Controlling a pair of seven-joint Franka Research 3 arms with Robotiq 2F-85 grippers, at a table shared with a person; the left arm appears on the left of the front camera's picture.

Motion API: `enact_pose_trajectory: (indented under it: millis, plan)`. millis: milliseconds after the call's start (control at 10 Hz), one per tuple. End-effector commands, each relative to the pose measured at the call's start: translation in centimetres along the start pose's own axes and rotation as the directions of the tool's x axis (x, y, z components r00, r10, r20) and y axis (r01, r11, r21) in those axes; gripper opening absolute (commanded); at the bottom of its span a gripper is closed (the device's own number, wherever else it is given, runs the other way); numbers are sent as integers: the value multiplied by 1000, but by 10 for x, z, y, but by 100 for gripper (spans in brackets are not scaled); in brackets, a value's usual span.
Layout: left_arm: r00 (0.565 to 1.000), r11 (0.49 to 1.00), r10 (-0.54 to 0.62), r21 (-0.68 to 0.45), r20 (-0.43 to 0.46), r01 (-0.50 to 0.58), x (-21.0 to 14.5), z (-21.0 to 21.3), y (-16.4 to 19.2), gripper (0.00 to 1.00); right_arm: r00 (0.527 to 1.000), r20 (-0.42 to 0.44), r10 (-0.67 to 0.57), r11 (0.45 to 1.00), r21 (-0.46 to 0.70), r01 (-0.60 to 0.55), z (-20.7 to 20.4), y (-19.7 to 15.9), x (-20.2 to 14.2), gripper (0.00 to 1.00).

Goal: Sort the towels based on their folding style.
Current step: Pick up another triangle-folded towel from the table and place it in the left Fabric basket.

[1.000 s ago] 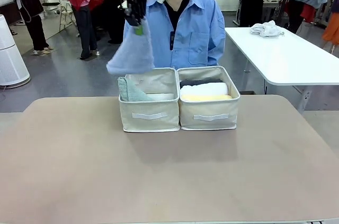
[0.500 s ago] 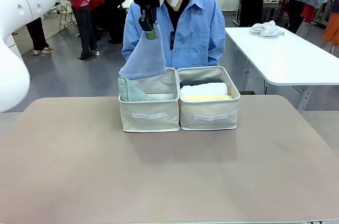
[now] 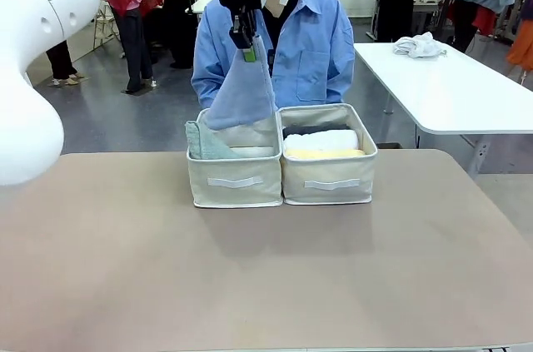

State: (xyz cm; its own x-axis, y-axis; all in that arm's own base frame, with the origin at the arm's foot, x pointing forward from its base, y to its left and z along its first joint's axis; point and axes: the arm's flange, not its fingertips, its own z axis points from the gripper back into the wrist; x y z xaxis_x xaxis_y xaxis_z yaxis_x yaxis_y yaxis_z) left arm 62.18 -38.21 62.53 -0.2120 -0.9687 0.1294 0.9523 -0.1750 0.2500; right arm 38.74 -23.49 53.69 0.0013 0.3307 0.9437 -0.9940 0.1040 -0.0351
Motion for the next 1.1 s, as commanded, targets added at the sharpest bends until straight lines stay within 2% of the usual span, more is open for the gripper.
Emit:
enact_pose_trajectory:
  millis: [0,200,600,1000]
  plan:
    - [999,998,53,-35,0,-53,7,-2,43,16,1000,9,11,1000,9,-11,-2,3,0,100]
    - [999,998,44,-48,-30,-46,4,-20,41,16,1000,9,11,1000,9,-11,-2,3,0,100]
    - [989,999,-21,-47,-149,14,13,-73,30,16,1000,9,11,1000,9,-11,-2,3,0,100]
    - [981,1000,-24,-7,-191,23,15,-112,20,16,1000,9,11,1000,9,-11,-2,3,0,100]
